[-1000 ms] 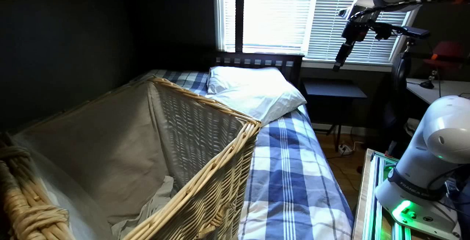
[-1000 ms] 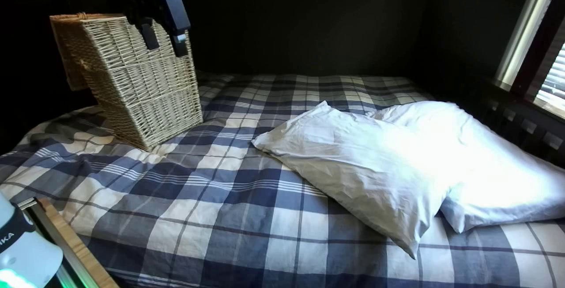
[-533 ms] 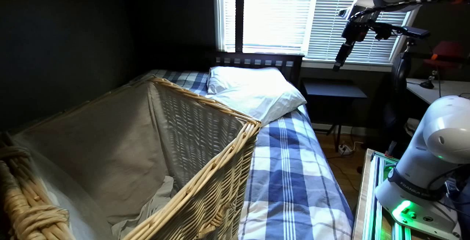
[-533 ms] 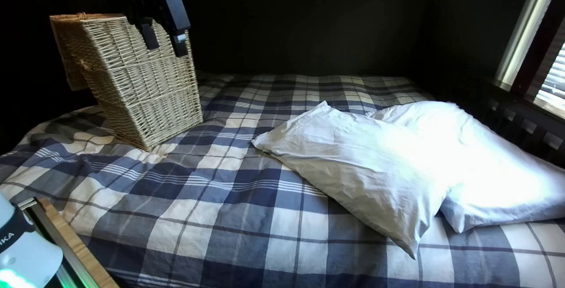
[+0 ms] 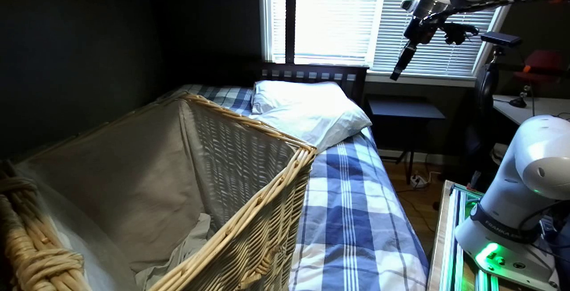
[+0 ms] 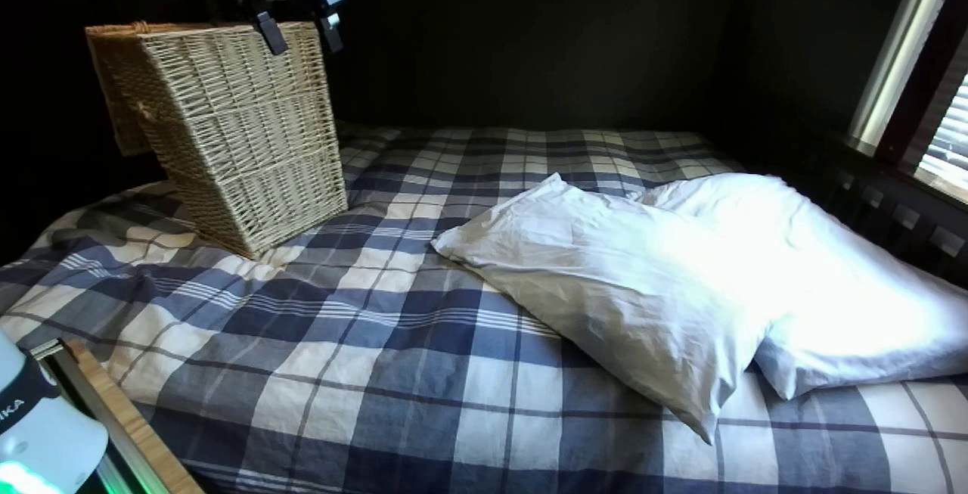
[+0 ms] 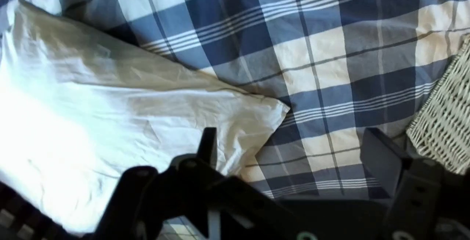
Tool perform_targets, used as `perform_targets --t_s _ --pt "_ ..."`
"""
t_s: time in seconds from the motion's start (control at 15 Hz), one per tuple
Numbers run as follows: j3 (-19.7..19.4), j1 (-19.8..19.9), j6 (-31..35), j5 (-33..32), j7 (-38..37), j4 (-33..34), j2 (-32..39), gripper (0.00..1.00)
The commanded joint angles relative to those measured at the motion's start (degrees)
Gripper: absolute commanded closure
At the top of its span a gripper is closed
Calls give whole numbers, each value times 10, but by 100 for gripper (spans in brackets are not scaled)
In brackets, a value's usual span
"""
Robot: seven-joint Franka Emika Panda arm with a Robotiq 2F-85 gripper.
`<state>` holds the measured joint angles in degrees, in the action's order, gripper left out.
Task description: Move the basket to the right then remove the pillow case from the basket and put it on the bed.
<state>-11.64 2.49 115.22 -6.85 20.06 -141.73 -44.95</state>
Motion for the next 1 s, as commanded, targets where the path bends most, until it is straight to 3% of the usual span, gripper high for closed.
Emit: perform_targets --t_s 0.0,0.53,0.93 --pt "-2 -29 47 -3 40 20 31 0" --pt "-58 -84 18 8 282 55 70 0" --pt "-27 -123 -9 38 417 106 106 0"
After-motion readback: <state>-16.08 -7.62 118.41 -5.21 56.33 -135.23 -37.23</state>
